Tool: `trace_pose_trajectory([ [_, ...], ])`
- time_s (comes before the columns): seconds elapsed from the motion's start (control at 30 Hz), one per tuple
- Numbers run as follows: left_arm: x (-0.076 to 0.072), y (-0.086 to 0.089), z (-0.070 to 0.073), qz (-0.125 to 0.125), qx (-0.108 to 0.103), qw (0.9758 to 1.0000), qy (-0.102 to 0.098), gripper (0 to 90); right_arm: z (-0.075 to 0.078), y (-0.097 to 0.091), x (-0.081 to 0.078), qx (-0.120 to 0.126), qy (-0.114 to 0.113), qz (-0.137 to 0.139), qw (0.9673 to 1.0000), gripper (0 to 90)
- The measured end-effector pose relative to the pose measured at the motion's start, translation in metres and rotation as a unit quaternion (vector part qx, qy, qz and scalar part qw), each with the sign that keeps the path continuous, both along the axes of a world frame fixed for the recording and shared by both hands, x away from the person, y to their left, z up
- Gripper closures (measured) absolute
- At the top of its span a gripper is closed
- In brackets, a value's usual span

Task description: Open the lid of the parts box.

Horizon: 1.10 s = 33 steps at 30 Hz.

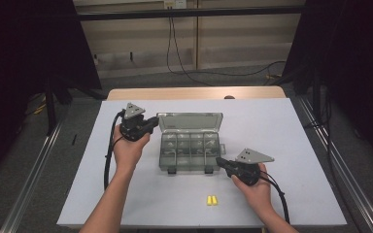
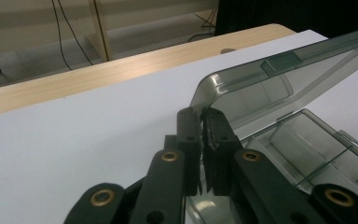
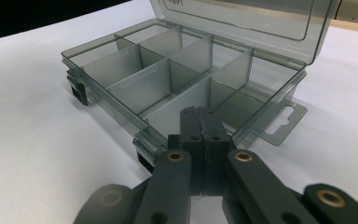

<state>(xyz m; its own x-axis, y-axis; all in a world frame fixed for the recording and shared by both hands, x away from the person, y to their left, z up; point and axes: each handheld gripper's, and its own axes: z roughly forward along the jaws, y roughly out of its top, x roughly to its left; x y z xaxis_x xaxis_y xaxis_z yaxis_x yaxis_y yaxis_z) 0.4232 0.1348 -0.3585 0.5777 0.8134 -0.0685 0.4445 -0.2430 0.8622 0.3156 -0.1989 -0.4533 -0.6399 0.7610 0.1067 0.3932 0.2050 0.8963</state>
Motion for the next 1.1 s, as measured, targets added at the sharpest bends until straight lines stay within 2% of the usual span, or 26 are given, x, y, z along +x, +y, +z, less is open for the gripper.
trace_pose_trajectory([
  [0.53, 0.005, -0.0004, 0.0003, 0.005, -0.008, 0.9999, 0.005, 86.9, -0.0004, 0.0004, -0.0001, -0.001, -0.002, -0.001, 1.0, 90.0],
  [1.1, 0.009, -0.0021, 0.0016, 0.009, 0.001, 0.9999, 0.004, 87.5, -0.0004, 0.0006, -0.0001, -0.002, -0.003, -0.001, 1.0, 90.0],
])
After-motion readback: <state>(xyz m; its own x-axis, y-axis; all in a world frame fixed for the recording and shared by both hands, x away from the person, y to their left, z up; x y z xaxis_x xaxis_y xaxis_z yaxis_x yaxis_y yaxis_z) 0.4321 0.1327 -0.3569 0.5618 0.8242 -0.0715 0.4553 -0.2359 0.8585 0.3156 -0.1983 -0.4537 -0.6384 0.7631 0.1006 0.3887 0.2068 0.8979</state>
